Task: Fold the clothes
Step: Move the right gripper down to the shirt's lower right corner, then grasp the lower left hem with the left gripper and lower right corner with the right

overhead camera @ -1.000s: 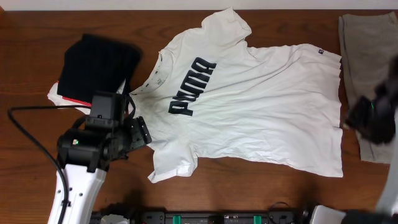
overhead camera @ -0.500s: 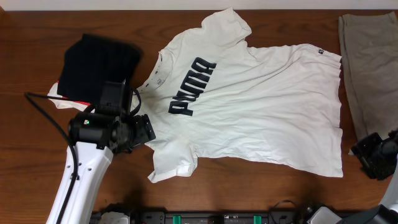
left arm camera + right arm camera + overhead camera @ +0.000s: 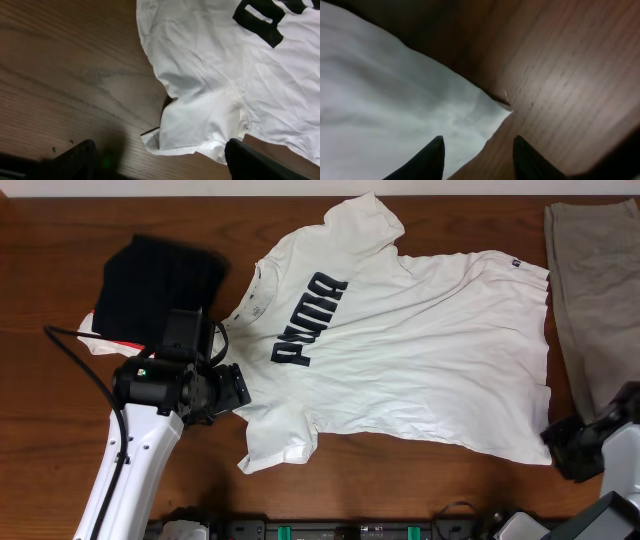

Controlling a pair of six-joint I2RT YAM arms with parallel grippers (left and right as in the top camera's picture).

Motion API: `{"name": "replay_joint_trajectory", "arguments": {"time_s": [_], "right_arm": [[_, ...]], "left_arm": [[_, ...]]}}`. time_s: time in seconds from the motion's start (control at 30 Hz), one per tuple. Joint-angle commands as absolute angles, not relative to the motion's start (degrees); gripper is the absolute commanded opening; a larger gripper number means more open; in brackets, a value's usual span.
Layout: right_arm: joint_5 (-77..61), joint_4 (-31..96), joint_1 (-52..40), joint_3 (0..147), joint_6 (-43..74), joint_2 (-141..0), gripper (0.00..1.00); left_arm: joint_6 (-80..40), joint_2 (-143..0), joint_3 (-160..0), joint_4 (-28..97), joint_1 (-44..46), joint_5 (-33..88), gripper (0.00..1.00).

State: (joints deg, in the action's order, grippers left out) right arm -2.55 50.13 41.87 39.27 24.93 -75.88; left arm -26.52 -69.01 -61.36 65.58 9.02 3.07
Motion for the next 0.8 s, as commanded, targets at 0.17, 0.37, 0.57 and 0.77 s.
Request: {"name": "replay_joint_trajectory", "arguments": {"time_s": [0.17, 0.37, 0.57, 0.77], "right_arm": [[-3.01, 41.5, 41.23, 32.18, 19.09, -78.35, 0.48], [-3.05, 40.07, 41.19, 32.12, 19.0, -80.42, 0.5], [-3.05, 38.74, 41.19, 32.08, 19.0, -82.65, 0.29], [-3.51, 38.24, 41.17, 32.08, 19.0, -84.03, 0.07]], "left_arm": [[-25.8, -69.12, -60.73, 65.28, 8.8, 3.03, 0.84], [-26.5, -69.25, -60.05, 64.62, 8.8, 3.01, 0.84], [-27.77, -70.35, -59.68, 64.6, 8.8, 3.01, 0.84], [-29.52, -72.77, -59.27, 66.24, 8.8, 3.11, 0.84]]}}
